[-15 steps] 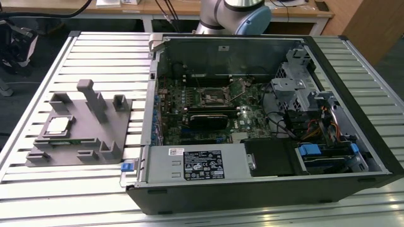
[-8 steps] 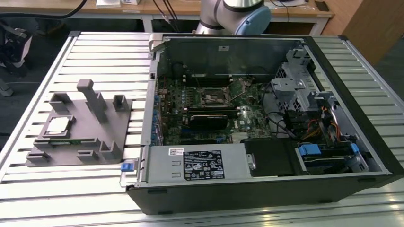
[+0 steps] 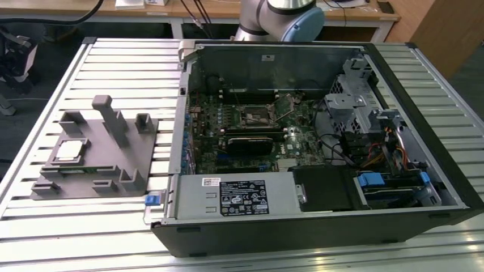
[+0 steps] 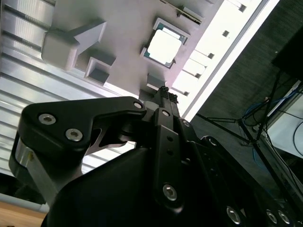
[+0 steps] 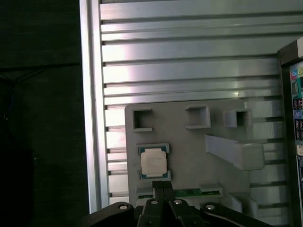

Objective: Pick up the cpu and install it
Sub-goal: 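Pick up the cpu and move it towards the insertion slot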

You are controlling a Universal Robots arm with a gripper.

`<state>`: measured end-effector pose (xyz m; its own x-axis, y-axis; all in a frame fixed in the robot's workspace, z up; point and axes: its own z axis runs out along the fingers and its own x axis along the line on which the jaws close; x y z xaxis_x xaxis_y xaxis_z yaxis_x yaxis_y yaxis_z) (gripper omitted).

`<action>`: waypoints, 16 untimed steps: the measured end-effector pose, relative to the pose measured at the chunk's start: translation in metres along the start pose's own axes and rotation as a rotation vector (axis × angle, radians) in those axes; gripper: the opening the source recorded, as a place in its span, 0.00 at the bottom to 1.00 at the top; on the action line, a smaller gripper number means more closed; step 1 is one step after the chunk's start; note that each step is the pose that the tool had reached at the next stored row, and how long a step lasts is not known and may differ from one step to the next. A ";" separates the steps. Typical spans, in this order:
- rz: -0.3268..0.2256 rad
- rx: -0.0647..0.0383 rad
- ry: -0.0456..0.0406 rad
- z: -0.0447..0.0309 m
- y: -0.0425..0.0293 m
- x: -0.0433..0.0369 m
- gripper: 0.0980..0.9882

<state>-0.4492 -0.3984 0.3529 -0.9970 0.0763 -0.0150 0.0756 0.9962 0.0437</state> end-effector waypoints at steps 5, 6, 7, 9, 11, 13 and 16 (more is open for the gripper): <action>0.000 0.000 0.0002 0.0020 -0.0001 0.0000 0.01; 0.000 0.000 0.0002 0.0026 -0.0001 0.0001 0.01; 0.000 0.000 0.0004 0.0030 -0.0001 0.0001 0.01; 0.000 0.000 0.0007 0.0038 -0.0002 0.0001 0.01; 0.000 0.000 0.0010 0.0046 -0.0002 0.0001 0.01; 0.000 0.000 0.0011 0.0054 -0.0002 0.0001 0.01; 0.000 0.000 0.0011 0.0065 -0.0003 0.0002 0.01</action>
<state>-0.4493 -0.3984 0.3464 -0.9970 0.0762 -0.0139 0.0756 0.9962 0.0436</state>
